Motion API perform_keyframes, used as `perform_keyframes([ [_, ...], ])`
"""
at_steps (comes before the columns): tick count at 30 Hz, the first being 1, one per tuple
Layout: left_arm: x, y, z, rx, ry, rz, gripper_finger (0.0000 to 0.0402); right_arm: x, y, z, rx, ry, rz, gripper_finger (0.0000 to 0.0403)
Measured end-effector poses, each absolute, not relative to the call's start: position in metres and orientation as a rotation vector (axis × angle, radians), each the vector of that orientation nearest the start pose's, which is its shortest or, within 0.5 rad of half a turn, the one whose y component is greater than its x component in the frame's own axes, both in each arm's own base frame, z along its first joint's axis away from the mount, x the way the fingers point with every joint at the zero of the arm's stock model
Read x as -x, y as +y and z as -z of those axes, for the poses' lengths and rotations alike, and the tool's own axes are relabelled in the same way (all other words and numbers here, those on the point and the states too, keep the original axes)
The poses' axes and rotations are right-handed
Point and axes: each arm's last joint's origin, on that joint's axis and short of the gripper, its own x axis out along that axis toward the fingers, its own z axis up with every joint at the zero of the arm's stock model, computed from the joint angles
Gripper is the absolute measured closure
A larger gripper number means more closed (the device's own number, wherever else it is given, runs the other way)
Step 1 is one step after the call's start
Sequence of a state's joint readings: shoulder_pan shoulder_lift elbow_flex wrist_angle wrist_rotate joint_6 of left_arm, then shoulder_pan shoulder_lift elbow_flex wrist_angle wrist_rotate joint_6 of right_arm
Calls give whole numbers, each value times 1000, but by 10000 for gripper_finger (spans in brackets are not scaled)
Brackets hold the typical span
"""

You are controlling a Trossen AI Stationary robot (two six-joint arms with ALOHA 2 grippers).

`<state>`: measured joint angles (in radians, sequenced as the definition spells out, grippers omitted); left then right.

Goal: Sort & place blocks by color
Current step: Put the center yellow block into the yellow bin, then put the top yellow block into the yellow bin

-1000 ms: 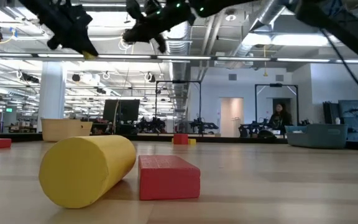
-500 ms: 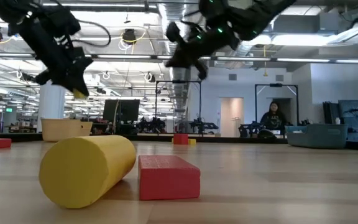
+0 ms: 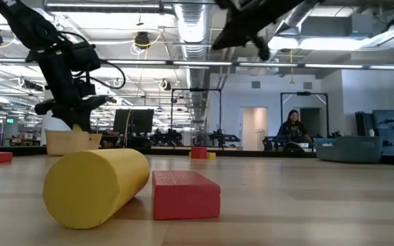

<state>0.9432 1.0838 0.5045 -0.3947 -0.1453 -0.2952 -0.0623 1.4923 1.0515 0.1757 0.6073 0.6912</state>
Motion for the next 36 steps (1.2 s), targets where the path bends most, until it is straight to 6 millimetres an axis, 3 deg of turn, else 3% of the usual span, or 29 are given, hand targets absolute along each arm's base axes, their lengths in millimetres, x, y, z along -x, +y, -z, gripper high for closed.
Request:
perform_keyframes([
  [3, -106, 158, -170, 658, 810, -1159, 267, -316, -12, -294, -625, 132, 720, 397],
  [7, -106, 158, -170, 654, 807, -1167, 241, -298, 25, -281, -706, 282, 754, 397],
  [13, -106, 158, -170, 653, 806, -1165, 209, -289, 85, -259, -814, 225, 810, 397],
  [18, -106, 155, -177, 628, 775, -1088, 197, -289, 104, -247, -885, 220, 807, 397],
  [22, -108, 143, -198, 596, 663, -978, 196, -288, 98, -243, -892, 341, 790, 397],
  [27, -112, 120, -221, 541, 529, -862, 196, -287, 72, -245, -809, 472, 803, 397],
  [31, -120, 106, -229, 518, 464, -793, 196, -297, 39, -247, -732, 544, 771, 397],
  [36, -137, 96, -239, 488, 349, -761, 196, -317, -15, -244, -672, 617, 601, 397],
])
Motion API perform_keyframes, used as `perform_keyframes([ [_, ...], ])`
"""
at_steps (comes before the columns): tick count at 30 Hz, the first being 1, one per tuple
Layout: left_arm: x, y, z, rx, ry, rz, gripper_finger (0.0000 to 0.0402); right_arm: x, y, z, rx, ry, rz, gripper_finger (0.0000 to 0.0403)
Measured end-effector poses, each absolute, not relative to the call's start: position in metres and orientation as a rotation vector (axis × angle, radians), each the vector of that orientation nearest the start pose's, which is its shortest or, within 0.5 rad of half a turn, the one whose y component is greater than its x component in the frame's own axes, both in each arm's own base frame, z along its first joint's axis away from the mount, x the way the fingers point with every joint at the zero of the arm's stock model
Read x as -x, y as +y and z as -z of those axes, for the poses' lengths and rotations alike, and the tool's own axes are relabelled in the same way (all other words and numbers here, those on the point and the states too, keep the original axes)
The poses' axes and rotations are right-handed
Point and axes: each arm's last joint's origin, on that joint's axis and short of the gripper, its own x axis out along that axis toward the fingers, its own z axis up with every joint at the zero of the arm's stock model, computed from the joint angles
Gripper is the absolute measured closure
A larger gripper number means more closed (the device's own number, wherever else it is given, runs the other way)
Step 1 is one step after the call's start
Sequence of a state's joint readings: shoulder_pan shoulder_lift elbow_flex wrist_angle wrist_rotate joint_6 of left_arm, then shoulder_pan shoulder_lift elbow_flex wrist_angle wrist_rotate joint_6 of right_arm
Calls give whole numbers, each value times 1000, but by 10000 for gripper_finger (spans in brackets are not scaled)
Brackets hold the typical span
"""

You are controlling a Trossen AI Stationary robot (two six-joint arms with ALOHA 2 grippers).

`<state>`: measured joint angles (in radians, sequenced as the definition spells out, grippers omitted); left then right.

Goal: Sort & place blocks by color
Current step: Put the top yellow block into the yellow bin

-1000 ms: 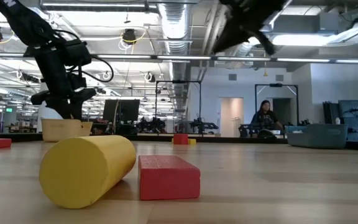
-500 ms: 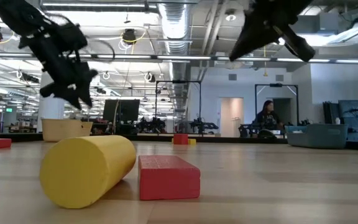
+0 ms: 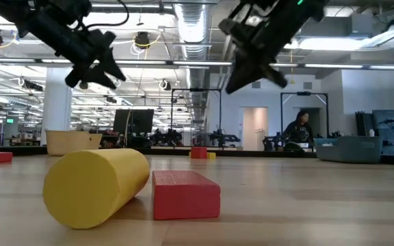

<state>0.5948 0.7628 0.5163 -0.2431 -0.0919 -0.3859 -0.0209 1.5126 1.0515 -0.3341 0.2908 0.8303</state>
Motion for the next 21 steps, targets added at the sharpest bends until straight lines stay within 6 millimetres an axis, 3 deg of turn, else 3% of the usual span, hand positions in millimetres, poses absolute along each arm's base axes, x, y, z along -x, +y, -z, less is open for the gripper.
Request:
perform_keyframes([
  [4, -148, 86, -245, 536, 249, -723, 196, -325, -60, -234, -680, 625, 554, 397],
  [8, -157, 70, -247, 549, 238, -677, 196, -329, -96, -211, -618, 735, 530, 385],
  [10, -160, 61, -246, 551, 246, -671, 196, -330, -109, -201, -581, 814, 495, 371],
  [21, -167, 14, -244, 615, 224, -636, 196, -357, -183, -190, -293, 1021, 391, 270],
])
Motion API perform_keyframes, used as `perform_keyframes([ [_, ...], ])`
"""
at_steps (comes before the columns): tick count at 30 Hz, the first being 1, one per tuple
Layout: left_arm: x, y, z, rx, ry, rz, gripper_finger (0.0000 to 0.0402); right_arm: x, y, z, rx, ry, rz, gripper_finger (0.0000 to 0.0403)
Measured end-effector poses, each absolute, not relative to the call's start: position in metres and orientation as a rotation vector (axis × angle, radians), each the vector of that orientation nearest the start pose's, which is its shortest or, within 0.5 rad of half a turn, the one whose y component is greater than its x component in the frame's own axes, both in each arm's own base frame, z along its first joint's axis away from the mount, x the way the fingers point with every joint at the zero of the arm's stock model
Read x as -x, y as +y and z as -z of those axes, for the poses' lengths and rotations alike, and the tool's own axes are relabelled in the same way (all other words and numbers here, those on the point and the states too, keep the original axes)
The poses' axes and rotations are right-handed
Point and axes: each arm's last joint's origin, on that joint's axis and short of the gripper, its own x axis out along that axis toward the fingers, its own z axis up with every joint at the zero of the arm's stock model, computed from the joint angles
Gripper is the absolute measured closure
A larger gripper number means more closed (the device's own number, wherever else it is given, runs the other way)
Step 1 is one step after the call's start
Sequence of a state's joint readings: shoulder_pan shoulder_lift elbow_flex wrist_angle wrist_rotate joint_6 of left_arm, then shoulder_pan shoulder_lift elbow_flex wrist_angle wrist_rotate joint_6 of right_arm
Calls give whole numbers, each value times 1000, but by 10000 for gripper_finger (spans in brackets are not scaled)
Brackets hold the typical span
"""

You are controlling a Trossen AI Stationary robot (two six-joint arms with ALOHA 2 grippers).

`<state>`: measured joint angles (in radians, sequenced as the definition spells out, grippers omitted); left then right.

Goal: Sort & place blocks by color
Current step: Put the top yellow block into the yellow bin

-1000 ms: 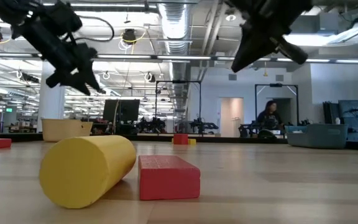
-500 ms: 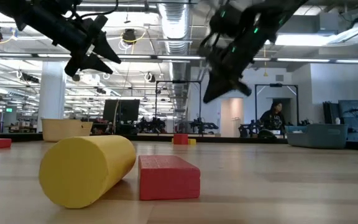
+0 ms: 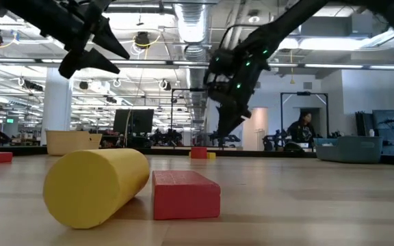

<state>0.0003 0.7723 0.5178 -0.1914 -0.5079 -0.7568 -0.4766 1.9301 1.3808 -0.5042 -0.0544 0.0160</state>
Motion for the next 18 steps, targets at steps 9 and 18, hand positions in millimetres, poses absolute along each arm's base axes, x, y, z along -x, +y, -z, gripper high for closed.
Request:
perform_keyframes([
  [9, -164, -6, -242, 697, 174, -685, 196, -382, -223, -178, 10, 1273, 94, 221],
  [18, -167, -14, -240, 756, 151, -669, 196, -393, -226, -182, 436, 1198, -197, 272],
])
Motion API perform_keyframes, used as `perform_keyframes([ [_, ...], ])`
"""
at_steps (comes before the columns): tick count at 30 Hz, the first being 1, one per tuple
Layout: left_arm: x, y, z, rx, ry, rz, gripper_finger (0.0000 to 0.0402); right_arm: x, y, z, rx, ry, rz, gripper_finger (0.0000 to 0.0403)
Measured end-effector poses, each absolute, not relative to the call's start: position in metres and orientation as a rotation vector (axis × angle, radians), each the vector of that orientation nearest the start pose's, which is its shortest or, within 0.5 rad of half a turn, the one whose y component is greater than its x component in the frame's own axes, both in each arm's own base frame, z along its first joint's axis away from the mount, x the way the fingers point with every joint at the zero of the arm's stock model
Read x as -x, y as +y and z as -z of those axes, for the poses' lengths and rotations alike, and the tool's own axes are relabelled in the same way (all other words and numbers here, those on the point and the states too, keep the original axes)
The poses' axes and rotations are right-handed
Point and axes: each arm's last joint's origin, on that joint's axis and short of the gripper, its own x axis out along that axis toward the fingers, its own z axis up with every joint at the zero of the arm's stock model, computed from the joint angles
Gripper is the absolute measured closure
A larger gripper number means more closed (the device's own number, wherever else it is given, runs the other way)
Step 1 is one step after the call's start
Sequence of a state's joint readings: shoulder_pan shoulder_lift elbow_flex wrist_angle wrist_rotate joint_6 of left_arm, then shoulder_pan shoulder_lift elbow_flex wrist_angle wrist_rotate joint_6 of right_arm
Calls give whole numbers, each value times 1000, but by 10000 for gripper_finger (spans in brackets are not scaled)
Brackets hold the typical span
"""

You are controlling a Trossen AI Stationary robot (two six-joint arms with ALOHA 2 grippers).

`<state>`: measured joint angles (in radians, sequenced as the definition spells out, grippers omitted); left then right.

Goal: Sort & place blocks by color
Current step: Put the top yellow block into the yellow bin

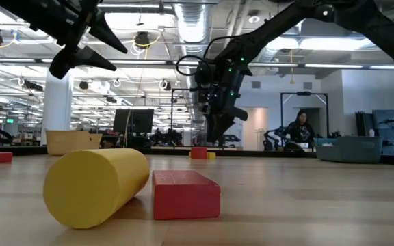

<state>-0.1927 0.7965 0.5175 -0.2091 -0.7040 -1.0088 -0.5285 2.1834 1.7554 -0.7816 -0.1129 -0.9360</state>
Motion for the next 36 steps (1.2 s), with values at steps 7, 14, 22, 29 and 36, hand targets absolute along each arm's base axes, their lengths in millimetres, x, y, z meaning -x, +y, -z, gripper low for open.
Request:
perform_keyframes([
  [7, -185, -17, -234, 767, 160, -693, 196, -390, -234, -178, 455, 1165, -205, 356],
  [14, -204, -20, -239, 713, 219, -729, 196, -384, -246, -162, 367, 1171, -213, 391],
  [22, -213, -18, -246, 699, 237, -753, 196, -385, -249, -155, 321, 1161, -212, 396],
  [29, -212, -17, -245, 691, 249, -759, 196, -384, -251, -155, 437, 1139, -288, 399],
  [36, -212, -18, -244, 673, 268, -756, 196, -385, -251, -157, 484, 1132, -308, 400],
])
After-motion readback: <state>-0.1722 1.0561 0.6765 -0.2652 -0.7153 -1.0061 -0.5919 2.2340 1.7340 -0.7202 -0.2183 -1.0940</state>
